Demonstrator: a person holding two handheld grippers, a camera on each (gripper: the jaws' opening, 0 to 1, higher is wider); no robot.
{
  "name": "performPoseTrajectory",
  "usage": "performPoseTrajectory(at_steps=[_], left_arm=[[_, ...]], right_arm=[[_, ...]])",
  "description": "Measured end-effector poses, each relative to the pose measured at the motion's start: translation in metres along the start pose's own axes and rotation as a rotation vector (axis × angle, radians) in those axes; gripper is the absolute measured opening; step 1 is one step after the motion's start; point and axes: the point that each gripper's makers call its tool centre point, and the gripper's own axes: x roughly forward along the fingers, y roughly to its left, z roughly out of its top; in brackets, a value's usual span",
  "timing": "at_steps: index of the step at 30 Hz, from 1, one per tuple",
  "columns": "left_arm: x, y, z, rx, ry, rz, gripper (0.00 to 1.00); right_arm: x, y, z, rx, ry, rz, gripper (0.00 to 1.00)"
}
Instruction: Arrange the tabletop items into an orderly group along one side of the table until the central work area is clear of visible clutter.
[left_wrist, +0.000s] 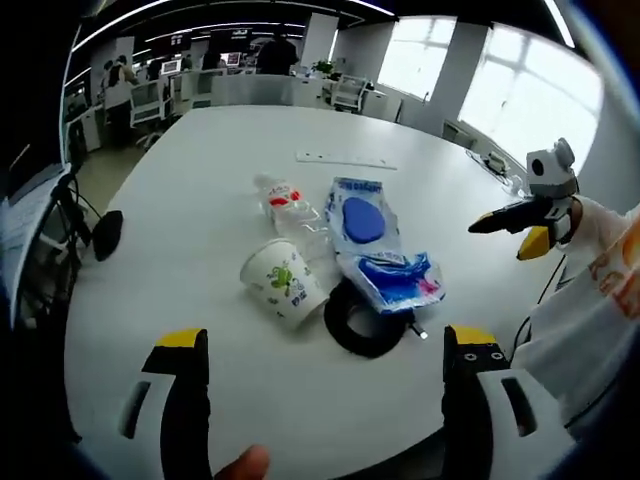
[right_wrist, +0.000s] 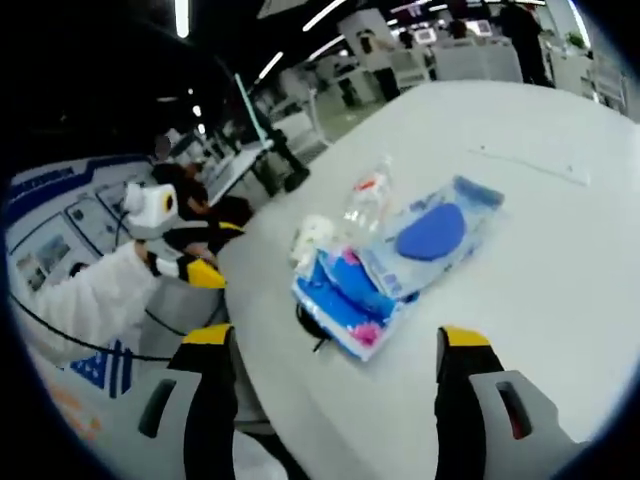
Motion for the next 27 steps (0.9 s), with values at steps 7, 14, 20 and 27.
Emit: performPoseTrajectory(at_steps=[7,14,20,27], left_arm=[[-0.001,-0.009,-0.001,0.002,0.012,-0.001,1.0],[-0.012,-0.01,0.009,0.018,0.008,-0.016,1.0],[-0.014,-0.003,0.003,0.003,0.024,0.004,1.0],[-0.014,-0.006,-0.005,-0.019,0.04,-0.004,1.0]], right_arm=[[-0.011,0.02,0.016,-0.007,0.001,0.041,0.83],[-0.014,0.023,0.03,-0.02,-0.04,0.029,0.83],[-0.01,0.007,-0.007,0.014,-0.003,-0.013,0.82],[-0.004,0.002,-0.037,0.033,0.064,-0.009,0.79]])
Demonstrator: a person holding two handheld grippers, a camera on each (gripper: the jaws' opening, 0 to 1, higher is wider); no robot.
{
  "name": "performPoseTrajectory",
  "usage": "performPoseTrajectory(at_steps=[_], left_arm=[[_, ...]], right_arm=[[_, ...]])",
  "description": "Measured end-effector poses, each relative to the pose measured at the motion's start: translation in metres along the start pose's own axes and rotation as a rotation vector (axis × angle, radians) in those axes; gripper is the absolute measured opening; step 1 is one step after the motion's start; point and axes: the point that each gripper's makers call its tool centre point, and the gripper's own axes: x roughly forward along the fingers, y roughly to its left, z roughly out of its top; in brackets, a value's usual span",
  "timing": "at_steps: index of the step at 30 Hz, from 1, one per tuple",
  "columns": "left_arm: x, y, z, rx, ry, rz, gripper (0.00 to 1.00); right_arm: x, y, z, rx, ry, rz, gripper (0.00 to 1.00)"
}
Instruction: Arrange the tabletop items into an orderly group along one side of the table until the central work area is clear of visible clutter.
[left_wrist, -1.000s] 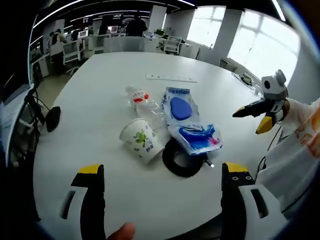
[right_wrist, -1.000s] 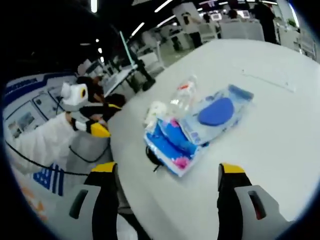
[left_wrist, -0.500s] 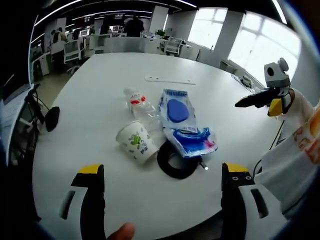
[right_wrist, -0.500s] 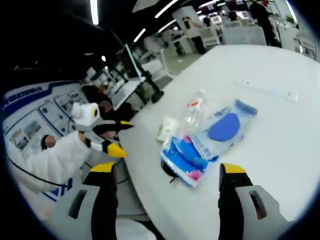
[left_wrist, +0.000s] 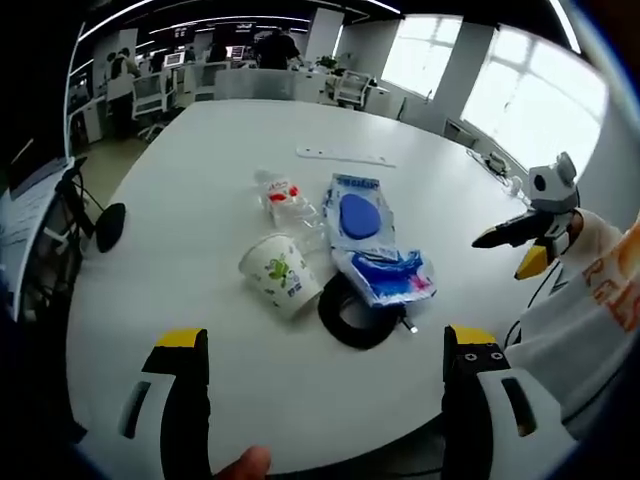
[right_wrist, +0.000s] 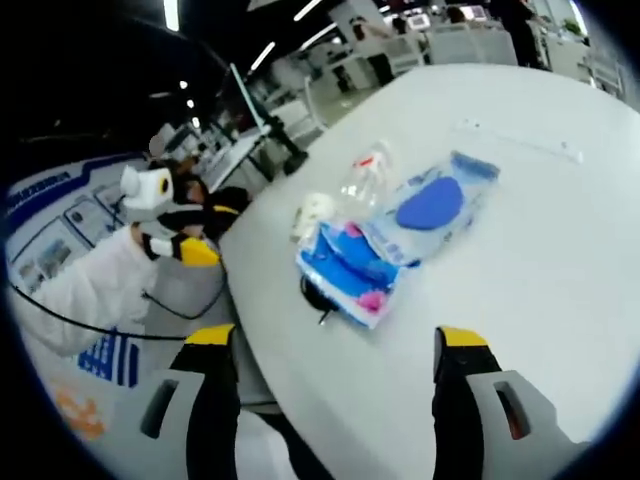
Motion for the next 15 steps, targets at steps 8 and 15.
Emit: performPoseTrajectory(at_steps=[8,15], left_arm=[[0.0021,0.0026,0.0017,-0.022,-0.007,0.002,1.0],[0.0076,0.0014,0.0016,-0.014,0.01,-0.006,1.0]], right_arm=[[-0.0016,-0.0071,-0.0007,0.012,0.002,-0.005,0.79],[-0.0017,-0.0094,-0.0041,0.033,0.003,-0.005,0.77]])
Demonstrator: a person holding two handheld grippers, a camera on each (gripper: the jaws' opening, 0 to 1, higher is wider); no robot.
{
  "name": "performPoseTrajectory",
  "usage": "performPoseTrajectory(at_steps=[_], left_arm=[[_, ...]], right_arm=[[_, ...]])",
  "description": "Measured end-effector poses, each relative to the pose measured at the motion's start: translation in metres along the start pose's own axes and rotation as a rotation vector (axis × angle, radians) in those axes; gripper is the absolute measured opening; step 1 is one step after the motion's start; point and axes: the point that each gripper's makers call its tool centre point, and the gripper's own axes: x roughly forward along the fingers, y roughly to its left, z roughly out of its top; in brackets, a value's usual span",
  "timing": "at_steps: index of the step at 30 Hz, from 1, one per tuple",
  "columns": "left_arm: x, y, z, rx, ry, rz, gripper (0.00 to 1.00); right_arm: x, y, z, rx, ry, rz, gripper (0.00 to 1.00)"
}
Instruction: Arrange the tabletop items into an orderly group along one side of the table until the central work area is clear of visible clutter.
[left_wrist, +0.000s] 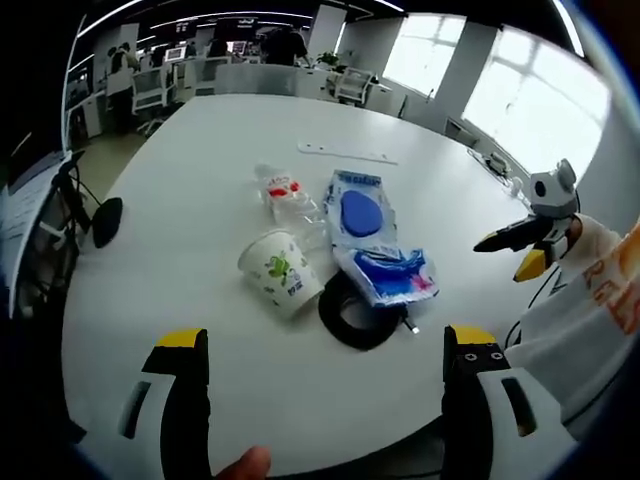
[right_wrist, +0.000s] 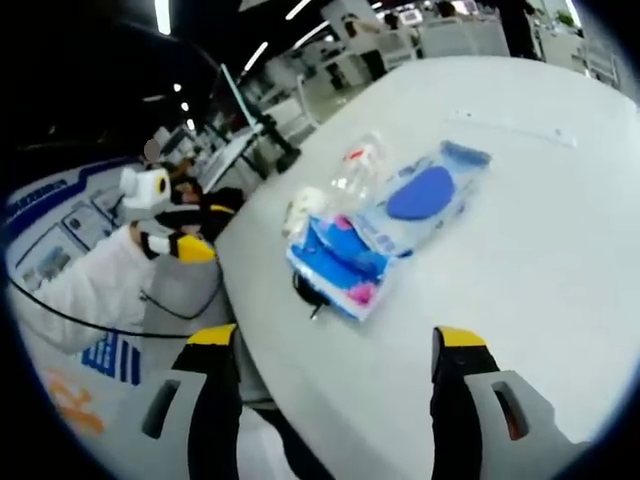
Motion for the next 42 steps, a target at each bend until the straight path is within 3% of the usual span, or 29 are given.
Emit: performPoseTrajectory(at_steps=[15,22,32,42], left_arm=[[0.007,0.002,0.004,-0.007,0.0,-0.013,0.98],[0.01,0.005,0.011,-0.027,-0.022,-0.018,0.97],[0.015,0.01,0.008,-0.034,-0.005,-0.015,0.96],[0.029,0.02,0.028,-0.081,-0.045,-0.007,0.93]], right_arm=[[0.002,-0.004,-0.009,0.018,0.022,0.002,0.74],[0.002,-0.009,-0.009,0.034,0.018,-0.005,0.74],[0.001,-0.018,-0.006,0.043,0.001,-0.024,0.75],[0.007,-0.021,-0.008,0.069,0.009,-0.018,0.74]])
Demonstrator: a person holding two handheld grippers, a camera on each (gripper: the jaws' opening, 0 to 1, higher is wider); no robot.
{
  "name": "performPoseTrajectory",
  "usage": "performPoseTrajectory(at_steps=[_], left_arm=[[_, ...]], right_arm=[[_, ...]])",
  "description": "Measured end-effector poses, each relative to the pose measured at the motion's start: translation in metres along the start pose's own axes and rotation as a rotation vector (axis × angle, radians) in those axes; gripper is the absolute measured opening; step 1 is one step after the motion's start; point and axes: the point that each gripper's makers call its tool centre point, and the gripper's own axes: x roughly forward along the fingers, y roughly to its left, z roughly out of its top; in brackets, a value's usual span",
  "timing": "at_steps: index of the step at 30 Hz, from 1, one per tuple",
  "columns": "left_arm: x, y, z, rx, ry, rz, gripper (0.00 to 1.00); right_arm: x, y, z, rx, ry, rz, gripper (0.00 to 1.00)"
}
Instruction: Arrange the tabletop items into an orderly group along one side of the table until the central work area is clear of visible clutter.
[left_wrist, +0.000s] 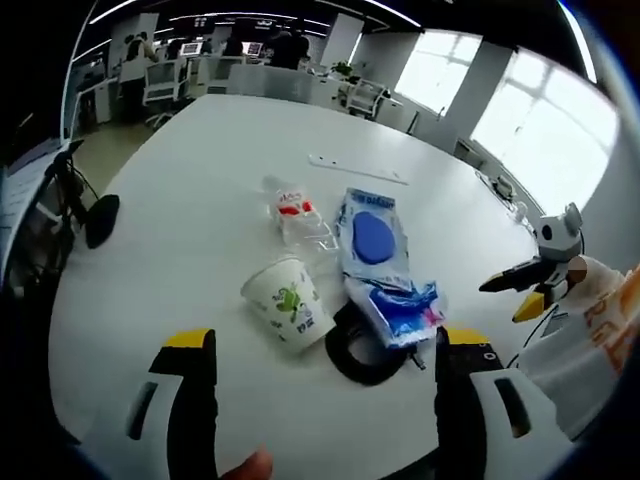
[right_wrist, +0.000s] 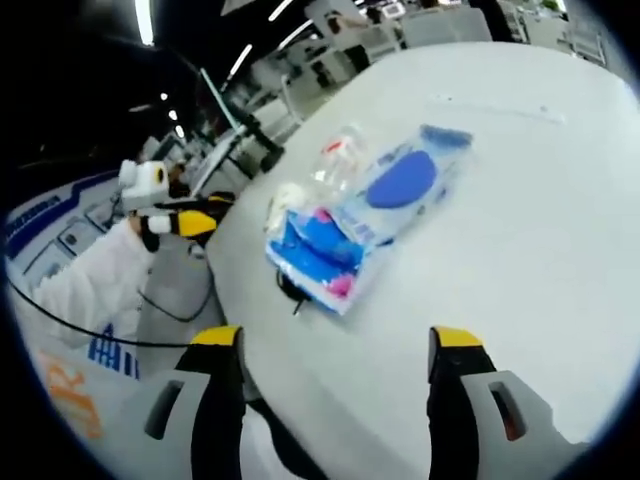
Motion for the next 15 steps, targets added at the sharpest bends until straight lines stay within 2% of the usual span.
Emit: performPoseTrajectory(at_steps=[4,10,15], left_arm=[[0.011,0.009,0.002,0.019,0.024,0.004,0.91],[0.026,0.004,0.013,0.04,0.043,-0.001,0.89],[0.035,0.007,0.025,0.029,0.037,0.009,0.87]], right_arm=[[0.002,-0.003,0.001,0.011,-0.005,-0.003,0.74],[0.002,-0.006,0.003,0.028,-0.005,-0.011,0.73],[0.002,-0.008,0.003,0.037,-0.006,-0.018,0.72]])
